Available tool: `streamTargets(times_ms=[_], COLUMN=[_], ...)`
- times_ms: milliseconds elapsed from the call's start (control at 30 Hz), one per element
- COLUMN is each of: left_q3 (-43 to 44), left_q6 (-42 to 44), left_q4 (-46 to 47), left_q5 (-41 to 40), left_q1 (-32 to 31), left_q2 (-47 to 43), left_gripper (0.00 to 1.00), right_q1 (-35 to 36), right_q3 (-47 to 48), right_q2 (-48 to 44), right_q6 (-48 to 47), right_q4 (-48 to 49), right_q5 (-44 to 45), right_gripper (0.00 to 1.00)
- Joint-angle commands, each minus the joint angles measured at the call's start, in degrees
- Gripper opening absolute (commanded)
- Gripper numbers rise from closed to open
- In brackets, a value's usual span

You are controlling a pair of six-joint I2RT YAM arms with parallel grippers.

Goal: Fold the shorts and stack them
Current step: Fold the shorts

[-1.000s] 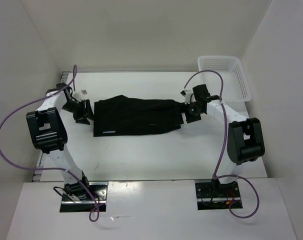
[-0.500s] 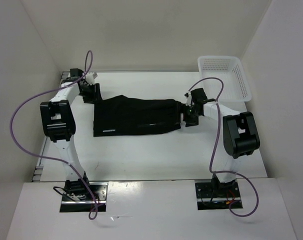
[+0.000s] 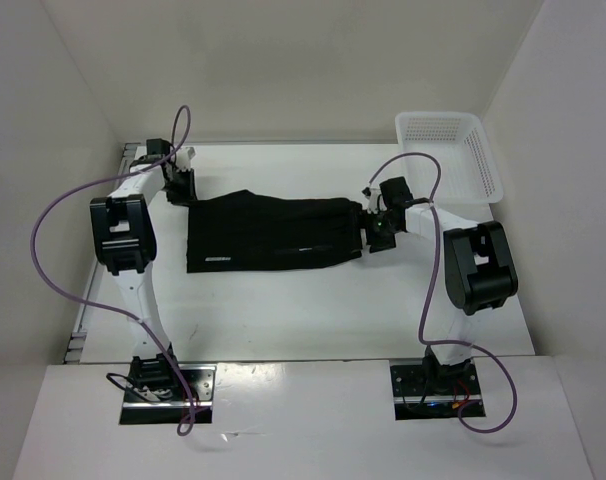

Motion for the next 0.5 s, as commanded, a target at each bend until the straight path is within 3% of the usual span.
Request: streamTargets(times_ms=[0,33,133,400,467], left_q3=[2.37,2.37,2.9,-1.47,-3.42], left_q6=[0.34,0.34,0.34,0.34,0.34], left_q4=[1.3,1.3,1.3,2.17,2.79], left_q5=[0.42,1.2,1.74,0.95,0.95], left_q1=[0.19,0.19,0.71,3.18,3.18], left_q2=[1.59,1.59,0.37,-7.27,-7.89], left_gripper=[0.2,0.09,0.0,0.01,0.12], right_q1=[0.52,0.52,0.52,0.52,0.52], right_q3=[-0.03,-0.03,-0.03,0.58,0.58], right_q2=[-2.96,-3.57,-3.58,-1.04,-1.03], right_q6=[-6.55,-5.77,-3.13,4.78,5.93], right_q4=[-1.59,-1.59,-0.1,2.72,3.24], right_q5=[-0.04,-0.04,-2.23,-2.76,-3.29], right_gripper=[0.83,0.83,0.83,0.87,0.89])
